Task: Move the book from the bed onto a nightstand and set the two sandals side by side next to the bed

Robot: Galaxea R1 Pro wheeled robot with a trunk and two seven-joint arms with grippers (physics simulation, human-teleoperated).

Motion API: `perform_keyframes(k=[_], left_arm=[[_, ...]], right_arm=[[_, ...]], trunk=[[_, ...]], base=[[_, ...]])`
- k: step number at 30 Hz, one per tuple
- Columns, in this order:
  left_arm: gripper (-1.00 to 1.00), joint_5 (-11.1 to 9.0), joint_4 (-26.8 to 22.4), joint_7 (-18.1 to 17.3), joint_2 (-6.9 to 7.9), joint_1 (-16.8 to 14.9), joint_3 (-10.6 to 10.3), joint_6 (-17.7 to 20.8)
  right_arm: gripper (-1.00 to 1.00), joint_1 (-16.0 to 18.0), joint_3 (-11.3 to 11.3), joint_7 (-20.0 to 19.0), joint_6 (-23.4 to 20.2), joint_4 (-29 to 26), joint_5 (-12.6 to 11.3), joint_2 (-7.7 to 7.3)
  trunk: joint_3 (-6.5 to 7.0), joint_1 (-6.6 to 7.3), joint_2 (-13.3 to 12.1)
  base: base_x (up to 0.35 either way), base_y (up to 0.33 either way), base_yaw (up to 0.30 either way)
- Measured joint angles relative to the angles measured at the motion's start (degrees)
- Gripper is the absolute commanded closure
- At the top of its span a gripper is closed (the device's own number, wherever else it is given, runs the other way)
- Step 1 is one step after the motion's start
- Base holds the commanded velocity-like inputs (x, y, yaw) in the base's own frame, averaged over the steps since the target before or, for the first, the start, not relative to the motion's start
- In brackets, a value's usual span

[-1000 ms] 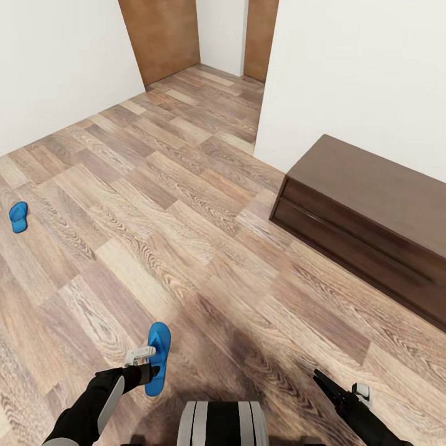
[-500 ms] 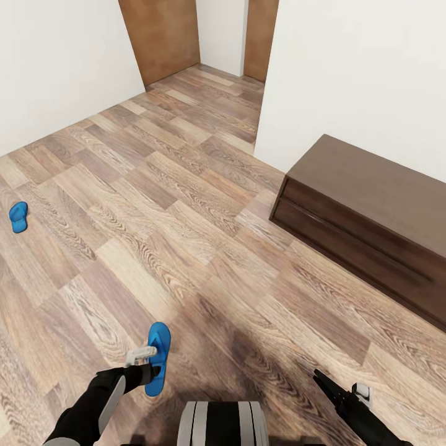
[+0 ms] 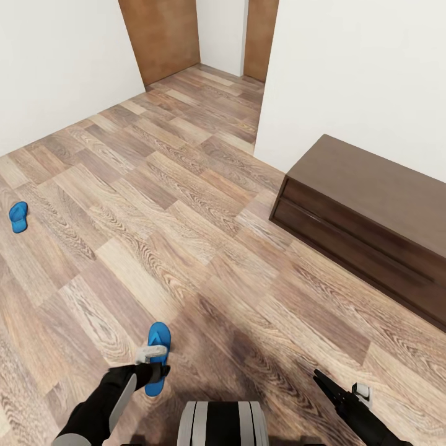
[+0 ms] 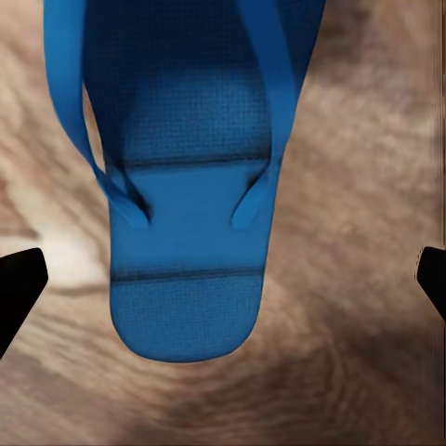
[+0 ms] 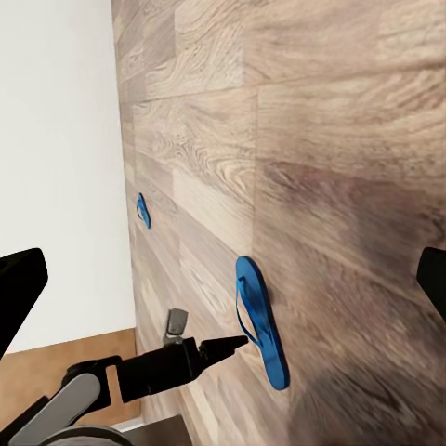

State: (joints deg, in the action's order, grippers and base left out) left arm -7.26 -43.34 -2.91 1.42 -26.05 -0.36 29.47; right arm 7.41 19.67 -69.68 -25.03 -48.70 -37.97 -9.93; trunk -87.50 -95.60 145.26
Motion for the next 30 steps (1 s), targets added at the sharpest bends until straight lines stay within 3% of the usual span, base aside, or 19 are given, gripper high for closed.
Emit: perform_keyframes(k=[30], left_arm=[[-1.00,0.03,0.18,1.52,-0.65,-0.16,-0.51,-0.10]], right_arm=[[-1.00,0.04,0.05,0.00,-0.17,0.00,-0.05,0.00]], trunk=[[0.00,0.00,0.00]], base=[[0.000,0.000,0.000]])
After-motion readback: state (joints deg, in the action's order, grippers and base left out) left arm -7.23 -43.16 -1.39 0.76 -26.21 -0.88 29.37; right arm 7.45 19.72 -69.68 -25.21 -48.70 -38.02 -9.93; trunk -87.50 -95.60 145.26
